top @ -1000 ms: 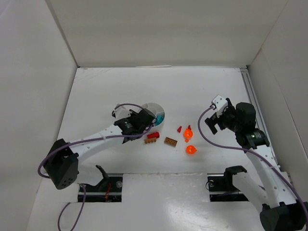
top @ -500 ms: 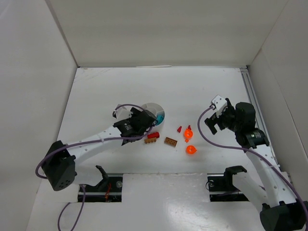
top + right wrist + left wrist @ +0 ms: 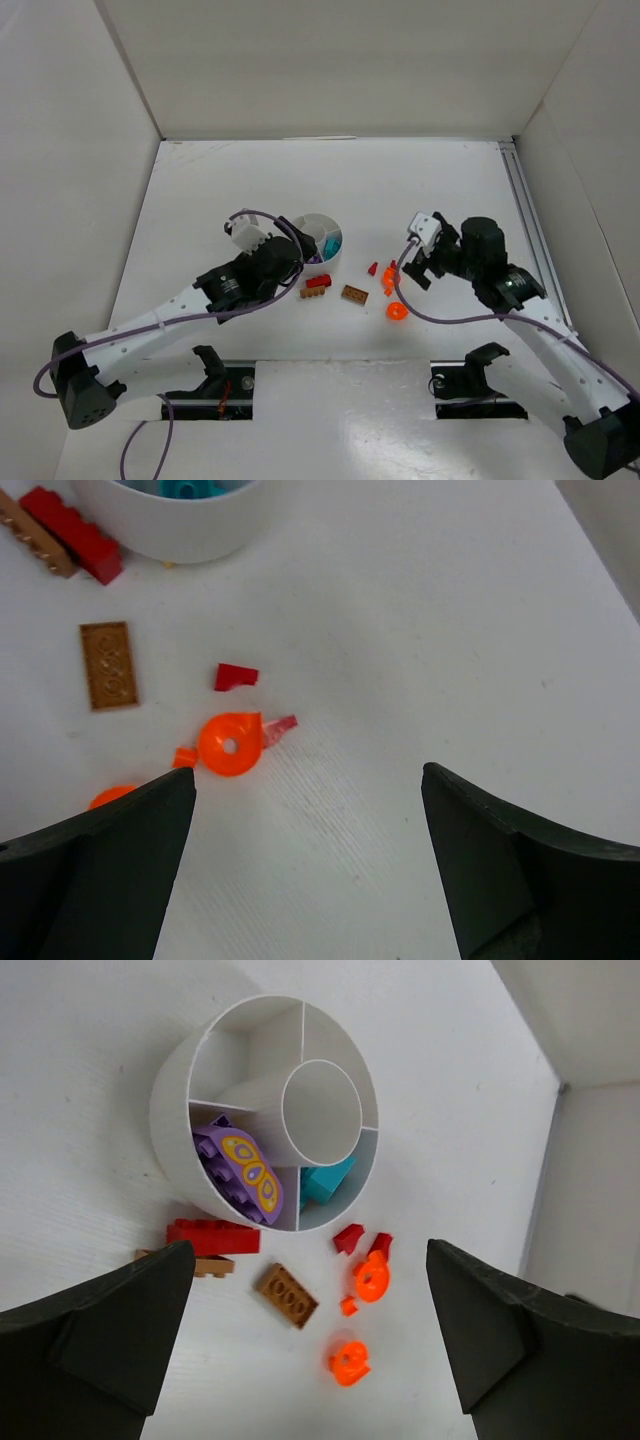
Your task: Sort the legos into containers by color
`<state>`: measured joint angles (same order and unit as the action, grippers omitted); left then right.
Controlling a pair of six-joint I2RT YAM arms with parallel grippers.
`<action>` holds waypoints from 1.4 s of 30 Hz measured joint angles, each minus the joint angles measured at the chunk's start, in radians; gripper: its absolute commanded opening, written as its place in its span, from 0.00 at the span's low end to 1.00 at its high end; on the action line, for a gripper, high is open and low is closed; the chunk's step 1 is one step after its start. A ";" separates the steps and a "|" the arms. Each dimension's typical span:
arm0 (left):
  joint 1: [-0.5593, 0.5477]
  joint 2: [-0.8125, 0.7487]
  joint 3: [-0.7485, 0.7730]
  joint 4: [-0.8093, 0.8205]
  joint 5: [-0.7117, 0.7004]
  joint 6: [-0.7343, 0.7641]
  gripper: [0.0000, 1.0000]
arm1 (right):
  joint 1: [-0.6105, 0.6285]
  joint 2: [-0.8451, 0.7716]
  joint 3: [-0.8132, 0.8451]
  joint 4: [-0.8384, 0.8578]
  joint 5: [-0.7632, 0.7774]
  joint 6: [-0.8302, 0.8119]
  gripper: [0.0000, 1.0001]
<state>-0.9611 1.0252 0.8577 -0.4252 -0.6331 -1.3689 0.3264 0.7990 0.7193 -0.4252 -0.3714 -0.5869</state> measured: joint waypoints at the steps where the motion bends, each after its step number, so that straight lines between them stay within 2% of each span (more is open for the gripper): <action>1: 0.001 -0.021 -0.009 0.010 0.010 0.064 1.00 | 0.048 0.013 0.000 0.008 0.011 0.000 0.98; 5: 0.000 -0.048 -0.016 -0.001 0.035 0.254 1.00 | 0.248 0.135 0.000 0.046 0.069 -0.004 0.98; 12: 0.000 -0.141 -0.032 -0.053 0.027 0.359 1.00 | 0.507 0.424 0.031 0.122 0.183 -0.031 0.97; 23: 0.000 -0.462 -0.165 -0.068 0.003 0.349 1.00 | 0.526 0.676 0.072 0.270 0.228 -0.045 0.93; 30: 0.000 -0.550 -0.181 -0.125 -0.033 0.292 1.00 | 0.526 0.760 0.072 0.339 0.242 -0.039 0.87; 32: 0.000 -0.559 -0.184 -0.142 -0.036 0.279 1.00 | 0.526 0.775 0.072 0.356 0.246 -0.034 0.80; 33: 0.000 -0.562 -0.185 -0.151 -0.038 0.273 1.00 | 0.526 0.780 0.072 0.368 0.248 -0.029 0.71; 36: 0.000 -0.565 -0.189 -0.172 -0.045 0.252 1.00 | 0.526 0.788 0.072 0.382 0.253 -0.018 0.58; 38: 0.000 -0.565 -0.195 -0.179 -0.049 0.241 1.00 | 0.526 0.787 0.071 0.386 0.257 -0.012 0.47; 40: 0.000 -0.565 -0.201 -0.184 -0.050 0.235 1.00 | 0.526 0.784 0.068 0.390 0.257 -0.006 0.41; 42: 0.000 -0.565 -0.209 -0.187 -0.051 0.232 1.00 | 0.526 0.766 0.057 0.393 0.257 -0.003 0.39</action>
<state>-0.9611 0.4606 0.6487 -0.6121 -0.6842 -1.1374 0.8520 1.5654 0.7765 -0.0319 -0.1139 -0.5896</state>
